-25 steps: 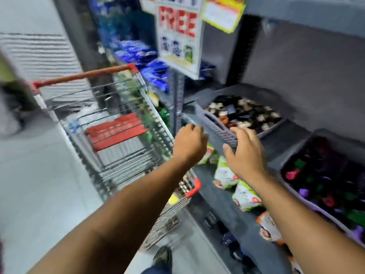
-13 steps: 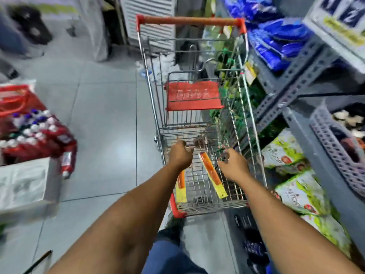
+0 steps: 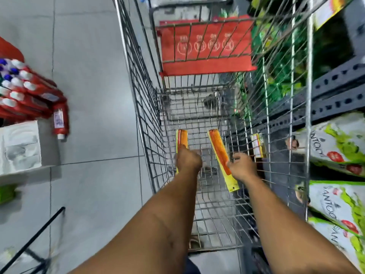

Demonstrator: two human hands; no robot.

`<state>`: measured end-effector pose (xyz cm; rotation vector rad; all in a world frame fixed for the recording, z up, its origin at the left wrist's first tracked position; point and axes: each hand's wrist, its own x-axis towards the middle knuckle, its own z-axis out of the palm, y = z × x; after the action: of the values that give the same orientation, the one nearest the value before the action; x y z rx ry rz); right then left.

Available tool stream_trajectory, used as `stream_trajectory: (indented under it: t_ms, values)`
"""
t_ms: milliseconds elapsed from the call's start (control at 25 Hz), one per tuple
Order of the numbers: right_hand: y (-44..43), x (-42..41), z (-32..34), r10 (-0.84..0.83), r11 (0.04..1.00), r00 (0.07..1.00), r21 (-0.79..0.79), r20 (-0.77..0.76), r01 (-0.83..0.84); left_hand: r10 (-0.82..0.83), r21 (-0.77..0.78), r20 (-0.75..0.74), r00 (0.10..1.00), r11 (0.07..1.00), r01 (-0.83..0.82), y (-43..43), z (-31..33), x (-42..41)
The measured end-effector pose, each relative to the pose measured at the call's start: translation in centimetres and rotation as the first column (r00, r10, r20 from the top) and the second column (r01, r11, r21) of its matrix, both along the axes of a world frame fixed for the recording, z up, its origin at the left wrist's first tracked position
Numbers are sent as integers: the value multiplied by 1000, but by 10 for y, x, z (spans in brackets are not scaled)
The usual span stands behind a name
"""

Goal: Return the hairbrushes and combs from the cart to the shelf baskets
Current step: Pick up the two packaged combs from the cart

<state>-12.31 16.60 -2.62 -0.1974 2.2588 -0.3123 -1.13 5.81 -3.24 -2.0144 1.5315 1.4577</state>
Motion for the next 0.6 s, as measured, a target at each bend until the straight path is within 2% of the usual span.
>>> stream_trajectory:
  t_ms: [80, 200, 320, 440, 600]
  values:
    - [2, -5, -23, 21, 999, 1000, 31, -16, -21, -54, -42, 106, 993, 997, 59, -3, -22, 0]
    - [5, -12, -53, 87, 990, 996, 114, -35, -83, -207, -121, 216, 954, 964, 237, -1, -56, 9]
    - [7, -10, -75, 126, 979, 990, 169, -67, -114, -254, -151, 241, 937, 944, 295, -1, -78, 20]
    - [4, 1, -88, 85, 987, 993, 147, -82, -72, -336, -201, 303, 892, 892, 405, -15, -90, 30]
    - [-6, 13, -94, 122, 985, 987, 133, -104, -107, -347, -255, 328, 879, 863, 435, -41, -95, 41]
